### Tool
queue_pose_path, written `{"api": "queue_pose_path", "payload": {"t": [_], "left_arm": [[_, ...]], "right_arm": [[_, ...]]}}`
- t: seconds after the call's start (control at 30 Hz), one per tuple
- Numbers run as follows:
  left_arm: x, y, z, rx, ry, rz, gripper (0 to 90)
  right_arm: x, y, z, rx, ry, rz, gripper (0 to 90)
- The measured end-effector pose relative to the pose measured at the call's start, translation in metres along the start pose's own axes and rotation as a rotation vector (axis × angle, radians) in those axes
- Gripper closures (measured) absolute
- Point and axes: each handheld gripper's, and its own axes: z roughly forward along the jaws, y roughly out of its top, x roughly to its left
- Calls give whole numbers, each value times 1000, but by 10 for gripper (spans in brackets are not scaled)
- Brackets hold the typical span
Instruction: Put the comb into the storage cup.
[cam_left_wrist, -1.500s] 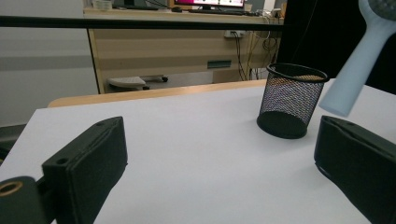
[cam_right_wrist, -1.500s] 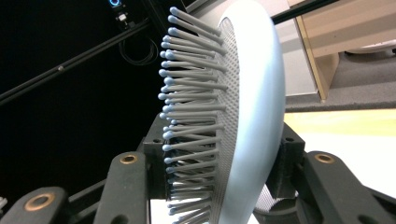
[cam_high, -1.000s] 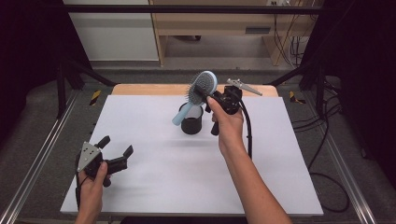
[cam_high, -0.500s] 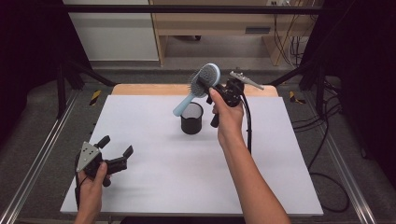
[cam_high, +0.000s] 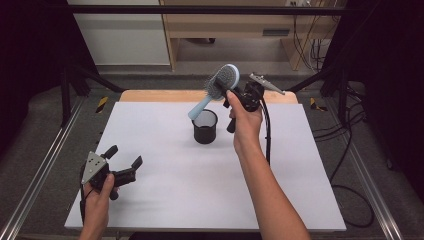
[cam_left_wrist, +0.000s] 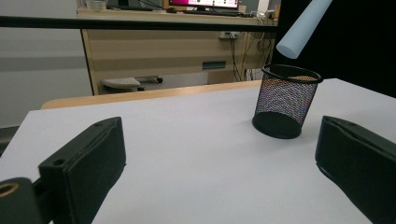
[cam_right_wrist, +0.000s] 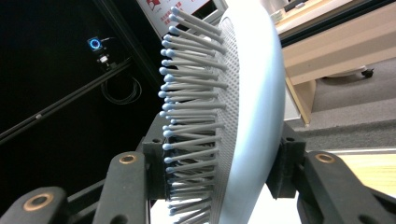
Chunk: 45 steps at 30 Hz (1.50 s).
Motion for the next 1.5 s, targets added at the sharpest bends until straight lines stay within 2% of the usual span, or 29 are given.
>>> {"api": "queue_pose_path", "payload": {"t": [0.27,0.47,0.93,1.5], "left_arm": [[0,0,0,1,-1,-2,19],[0,0,1,5,-4,1,19],[0,0,1,4,-5,0,19],[0,-1,2,9,-4,2,16]], "right_arm": [[-1,3,1,-8,-21,-19,522],[-2,3,2,-39,-54,-28,522],[-6,6,4,-34,-99,-63,522],[-8,4,6,-21,-110,-70,520]]}}
